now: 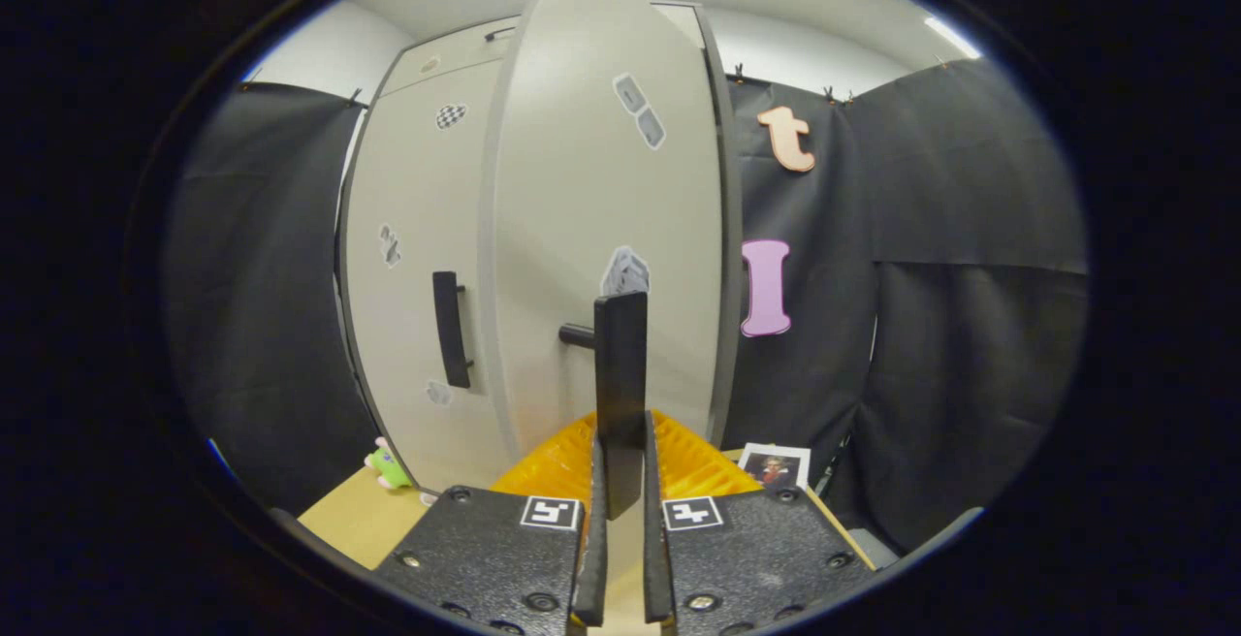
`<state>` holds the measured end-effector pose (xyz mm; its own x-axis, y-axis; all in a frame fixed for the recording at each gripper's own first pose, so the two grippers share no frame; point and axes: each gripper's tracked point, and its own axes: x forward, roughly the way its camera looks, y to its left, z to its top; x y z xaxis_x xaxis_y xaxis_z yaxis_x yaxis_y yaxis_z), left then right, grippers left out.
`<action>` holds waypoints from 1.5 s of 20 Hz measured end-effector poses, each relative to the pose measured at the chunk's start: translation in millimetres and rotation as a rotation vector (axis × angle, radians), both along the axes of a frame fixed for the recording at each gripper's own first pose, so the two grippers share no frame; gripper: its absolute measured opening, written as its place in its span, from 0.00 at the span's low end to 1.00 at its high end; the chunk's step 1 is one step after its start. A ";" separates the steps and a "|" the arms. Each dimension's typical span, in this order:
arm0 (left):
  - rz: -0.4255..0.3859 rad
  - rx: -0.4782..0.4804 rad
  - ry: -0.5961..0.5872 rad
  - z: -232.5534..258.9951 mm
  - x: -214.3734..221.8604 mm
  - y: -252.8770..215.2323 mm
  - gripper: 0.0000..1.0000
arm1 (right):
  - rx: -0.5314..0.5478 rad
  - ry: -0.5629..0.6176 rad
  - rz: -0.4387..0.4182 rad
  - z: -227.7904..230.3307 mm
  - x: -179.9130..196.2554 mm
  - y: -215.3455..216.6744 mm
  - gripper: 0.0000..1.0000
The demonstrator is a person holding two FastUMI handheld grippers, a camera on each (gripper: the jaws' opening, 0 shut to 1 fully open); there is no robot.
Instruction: Open the right door of the double-door shoe cabinet with the right hand, and open the left door with the left hand.
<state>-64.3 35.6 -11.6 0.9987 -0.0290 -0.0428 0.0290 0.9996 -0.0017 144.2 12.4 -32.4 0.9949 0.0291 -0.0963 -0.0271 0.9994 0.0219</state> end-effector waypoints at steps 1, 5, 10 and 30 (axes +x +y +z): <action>-0.005 0.004 -0.001 0.8 1.4 -7.7 0.96 | 0.000 0.000 0.001 -0.4 -2.7 -6.6 0.17; -0.025 -0.001 0.003 6.6 4.5 -44.5 0.96 | 0.009 -0.001 0.051 -0.1 -8.5 -28.6 0.13; -0.034 -0.009 0.010 7.6 -4.1 -81.3 0.96 | 0.007 0.010 0.046 2.3 -13.4 -67.0 0.09; 0.024 -0.009 0.031 4.0 -3.2 -102.3 0.96 | 0.013 -0.015 0.047 8.9 -21.9 -126.2 0.11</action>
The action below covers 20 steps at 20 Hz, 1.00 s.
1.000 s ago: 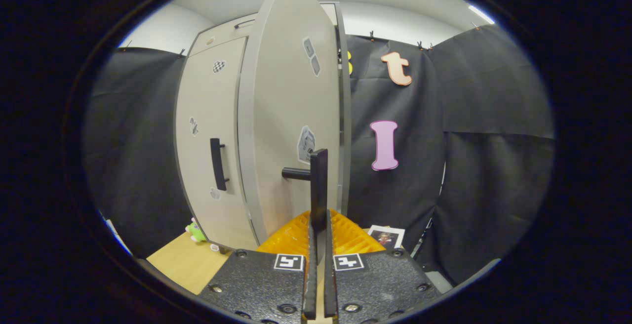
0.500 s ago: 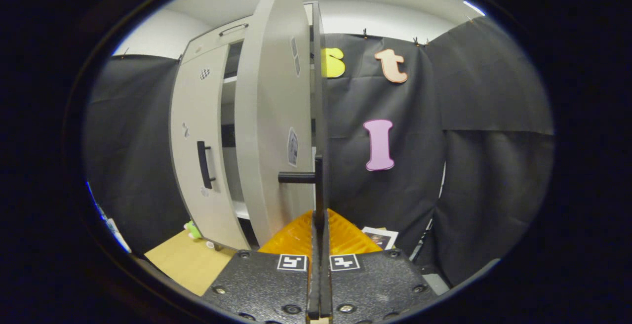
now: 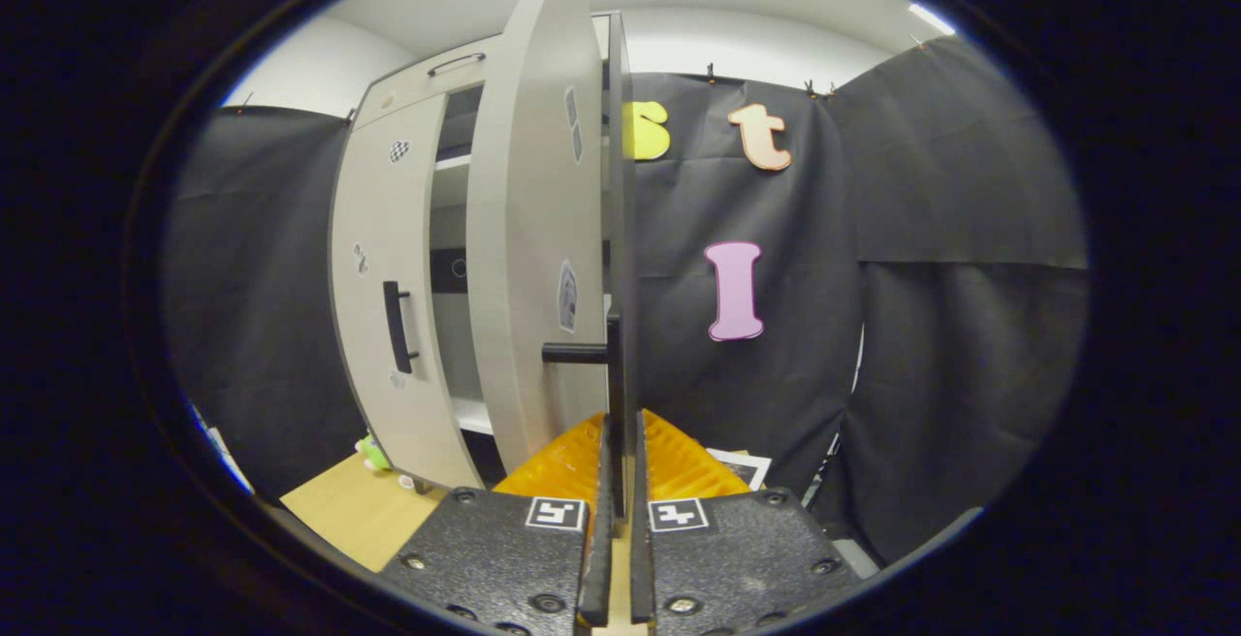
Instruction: Open the right door of the double-door shoe cabinet with the right hand, and open the left door with the left hand.
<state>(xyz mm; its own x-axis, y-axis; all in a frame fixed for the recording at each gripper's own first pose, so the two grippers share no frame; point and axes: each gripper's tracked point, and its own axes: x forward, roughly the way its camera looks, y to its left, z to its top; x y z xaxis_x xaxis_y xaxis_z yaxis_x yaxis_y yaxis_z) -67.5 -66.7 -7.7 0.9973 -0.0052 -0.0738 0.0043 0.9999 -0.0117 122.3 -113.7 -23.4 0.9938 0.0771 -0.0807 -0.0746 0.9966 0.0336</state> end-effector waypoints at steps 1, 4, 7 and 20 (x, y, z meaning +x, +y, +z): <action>-0.005 0.000 0.002 -0.4 0.6 0.6 0.96 | -0.017 -0.001 -0.014 -1.6 -6.8 -3.7 0.20; -0.013 0.007 0.012 -5.8 3.0 6.9 0.96 | -0.026 -0.010 -0.045 0.7 -26.6 -6.6 0.44; -0.023 0.022 0.021 -12.5 10.2 15.4 0.96 | -0.024 -0.005 -0.080 -3.1 -53.0 -1.8 0.81; -0.084 0.020 0.026 -26.5 70.4 51.5 0.96 | -0.032 0.005 -0.076 -25.7 -133.3 87.2 0.98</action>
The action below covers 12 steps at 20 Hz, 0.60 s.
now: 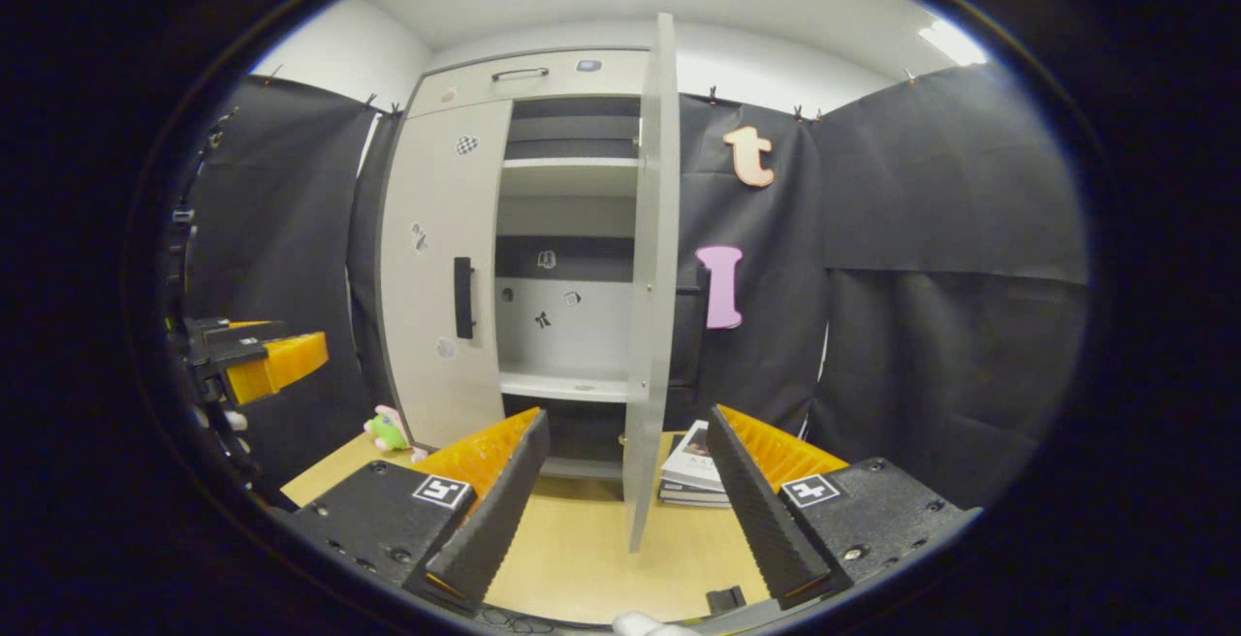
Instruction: Open the right door of the double-door shoe cabinet with the right hand, and open the left door with the left hand.
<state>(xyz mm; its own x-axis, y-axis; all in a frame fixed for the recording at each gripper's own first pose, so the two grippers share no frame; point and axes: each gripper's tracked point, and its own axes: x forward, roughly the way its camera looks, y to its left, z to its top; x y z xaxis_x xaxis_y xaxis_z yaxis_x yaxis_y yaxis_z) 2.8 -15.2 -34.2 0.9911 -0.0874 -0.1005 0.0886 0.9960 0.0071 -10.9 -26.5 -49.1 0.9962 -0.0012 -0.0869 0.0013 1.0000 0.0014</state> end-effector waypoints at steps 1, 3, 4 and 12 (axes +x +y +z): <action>-0.005 0.000 -0.009 2.7 8.6 -0.4 0.96 | 0.014 0.002 0.001 -0.2 -1.1 4.2 0.98; -0.014 0.000 -0.025 8.0 26.9 -2.6 0.96 | 0.028 0.007 0.004 -0.1 -1.3 11.8 0.99; -0.019 0.000 -0.031 10.1 36.3 -4.4 0.96 | 0.031 0.010 0.006 0.5 -2.0 15.2 1.00; -0.036 -0.013 -0.056 19.1 127.3 -30.3 0.96 | 0.029 0.024 -0.013 8.2 -1.0 21.7 1.00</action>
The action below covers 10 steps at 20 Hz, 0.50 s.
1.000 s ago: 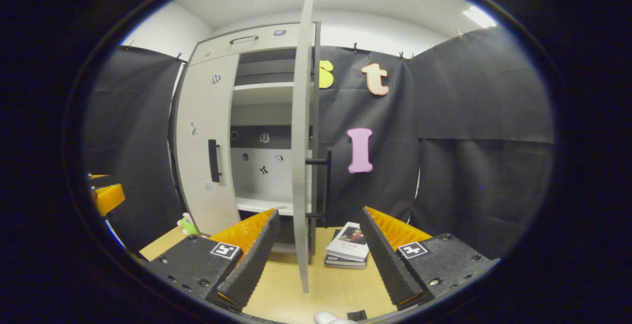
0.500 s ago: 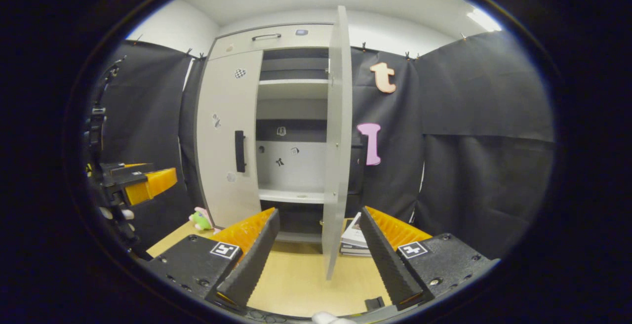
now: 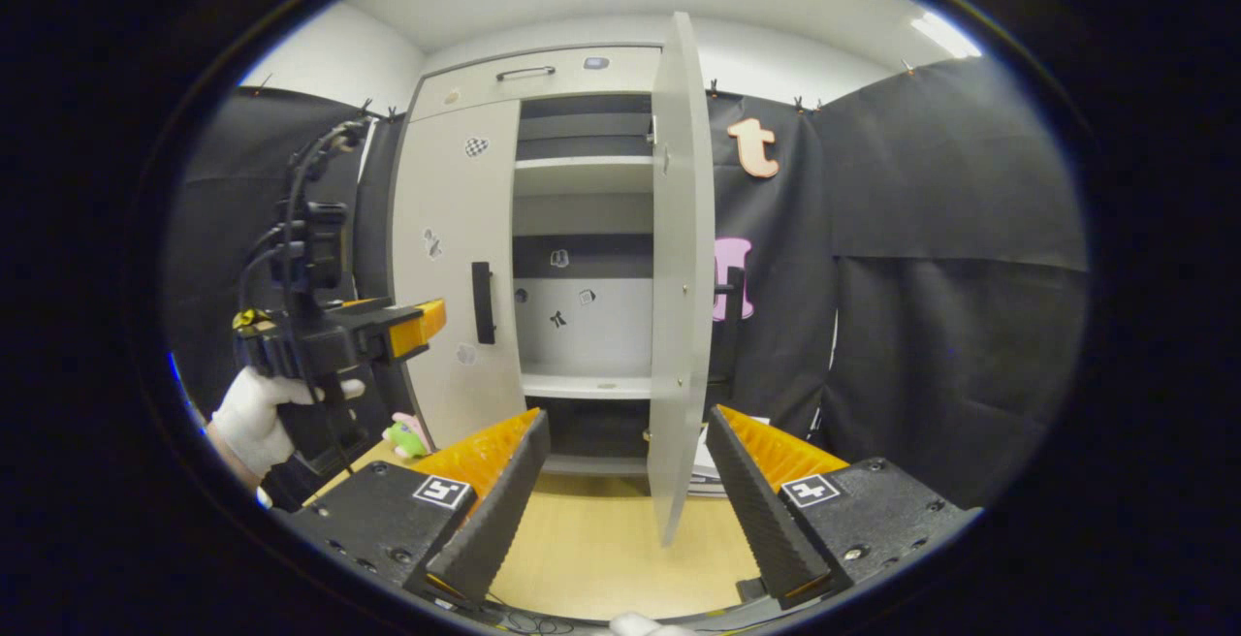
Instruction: Open the right door of the double-door shoe cabinet with the right hand, and open the left door with the left hand.
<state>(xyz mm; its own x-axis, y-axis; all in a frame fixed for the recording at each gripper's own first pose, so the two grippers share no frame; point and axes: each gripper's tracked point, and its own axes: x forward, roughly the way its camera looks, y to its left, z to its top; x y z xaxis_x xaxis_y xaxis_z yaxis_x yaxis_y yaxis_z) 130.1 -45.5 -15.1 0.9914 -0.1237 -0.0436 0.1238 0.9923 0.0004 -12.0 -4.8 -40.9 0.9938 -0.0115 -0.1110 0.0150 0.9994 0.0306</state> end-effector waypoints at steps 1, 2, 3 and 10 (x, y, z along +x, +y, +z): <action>-0.004 -0.010 0.000 -2.4 14.3 -4.7 0.96 | -0.002 0.003 -0.008 1.3 0.0 -1.6 1.00; -0.002 -0.014 0.005 -6.4 28.0 -7.2 0.96 | -0.003 0.004 -0.016 2.3 0.2 -3.3 1.00; 0.009 -0.009 0.015 -11.9 40.7 -8.0 0.96 | -0.004 0.007 -0.021 2.3 0.4 -4.8 1.00; 0.021 0.029 0.017 -25.9 103.2 -19.0 0.96 | -0.029 0.028 -0.040 -1.0 -0.7 -6.2 1.00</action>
